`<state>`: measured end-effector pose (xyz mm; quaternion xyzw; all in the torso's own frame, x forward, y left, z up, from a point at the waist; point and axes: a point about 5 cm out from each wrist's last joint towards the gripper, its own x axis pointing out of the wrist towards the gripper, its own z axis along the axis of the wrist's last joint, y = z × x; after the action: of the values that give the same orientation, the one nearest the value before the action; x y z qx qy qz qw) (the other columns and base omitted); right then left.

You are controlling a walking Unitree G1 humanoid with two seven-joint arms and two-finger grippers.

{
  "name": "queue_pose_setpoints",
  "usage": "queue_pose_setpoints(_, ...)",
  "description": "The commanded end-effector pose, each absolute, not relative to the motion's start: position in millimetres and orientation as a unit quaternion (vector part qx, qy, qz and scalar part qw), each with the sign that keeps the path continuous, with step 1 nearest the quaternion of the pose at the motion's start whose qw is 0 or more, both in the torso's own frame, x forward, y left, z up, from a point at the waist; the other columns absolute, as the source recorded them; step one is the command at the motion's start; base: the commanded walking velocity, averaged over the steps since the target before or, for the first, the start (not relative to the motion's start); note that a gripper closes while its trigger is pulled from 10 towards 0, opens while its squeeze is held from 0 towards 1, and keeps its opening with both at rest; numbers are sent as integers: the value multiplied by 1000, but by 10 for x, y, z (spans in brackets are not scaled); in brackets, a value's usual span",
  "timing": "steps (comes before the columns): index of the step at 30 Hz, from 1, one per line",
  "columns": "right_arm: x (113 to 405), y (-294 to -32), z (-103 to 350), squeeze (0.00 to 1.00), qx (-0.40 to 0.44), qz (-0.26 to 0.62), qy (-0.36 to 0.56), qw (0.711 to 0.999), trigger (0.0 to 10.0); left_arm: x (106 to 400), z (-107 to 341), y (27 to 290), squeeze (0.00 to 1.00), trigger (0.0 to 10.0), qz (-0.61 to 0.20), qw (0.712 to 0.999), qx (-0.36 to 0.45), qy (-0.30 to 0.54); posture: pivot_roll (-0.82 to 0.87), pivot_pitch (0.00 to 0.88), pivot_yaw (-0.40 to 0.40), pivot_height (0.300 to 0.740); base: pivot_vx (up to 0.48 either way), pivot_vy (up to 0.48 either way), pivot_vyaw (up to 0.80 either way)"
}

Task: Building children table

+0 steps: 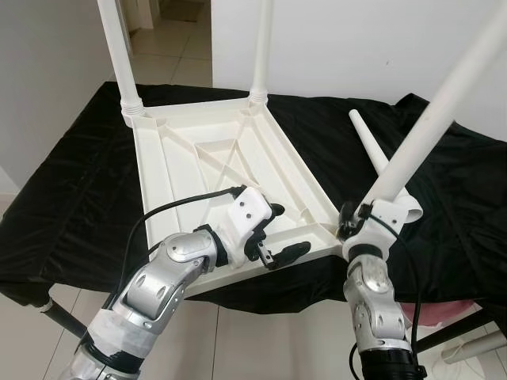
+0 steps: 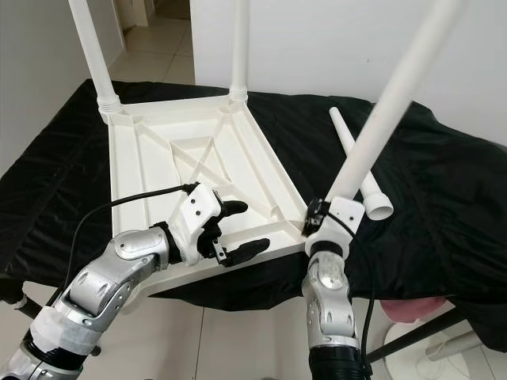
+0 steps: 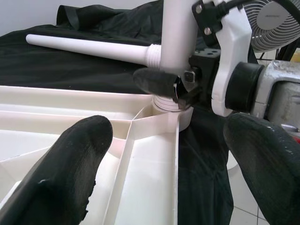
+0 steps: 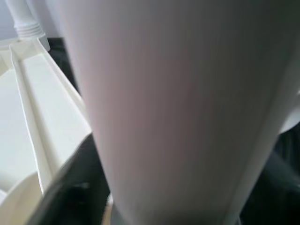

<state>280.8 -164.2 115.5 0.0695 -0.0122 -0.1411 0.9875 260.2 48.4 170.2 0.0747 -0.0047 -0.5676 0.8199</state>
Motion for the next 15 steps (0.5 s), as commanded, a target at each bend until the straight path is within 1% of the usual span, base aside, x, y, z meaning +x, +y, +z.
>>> queue_pose_setpoints(1,2796,-1592,1136,1000,85,-138,-9,987,10000,2629,1718,493,0,10000,-562,824,79,-10,-36,0,-51,740,0,0,0)
queue_pose_setpoints(6,2797,-1656,1238,1000,83,-109,-46,989,10000,2623,1716,489,0,10000,-562,823,80,-10,-34,0,-52,740,0,0,0)
queue_pose_setpoints(8,2809,-1766,1301,1000,75,-74,-67,992,10000,2618,1717,488,0,10000,-562,823,79,-11,-35,0,-51,740,0,0,0)
queue_pose_setpoints(12,2816,-1801,1319,1000,70,-57,-71,993,10000,2617,1717,489,0,10000,-562,823,79,-11,-35,0,-51,740,0,0,0)
queue_pose_setpoints(13,2831,-1831,1336,0,68,-30,-75,994,10000,2617,1717,488,0,10000,-562,823,79,-11,-35,0,-51,740,0,0,0)
queue_pose_setpoints(14,2851,-1856,1350,0,60,0,-79,995,10000,2616,1716,486,0,10000,-562,823,79,-11,-35,0,-51,740,0,0,0)
queue_pose_setpoints(15,2851,-1856,1350,0,60,0,-79,995,10000,2616,1716,486,0,10000,-562,823,79,-11,-35,0,-51,740,0,0,0)
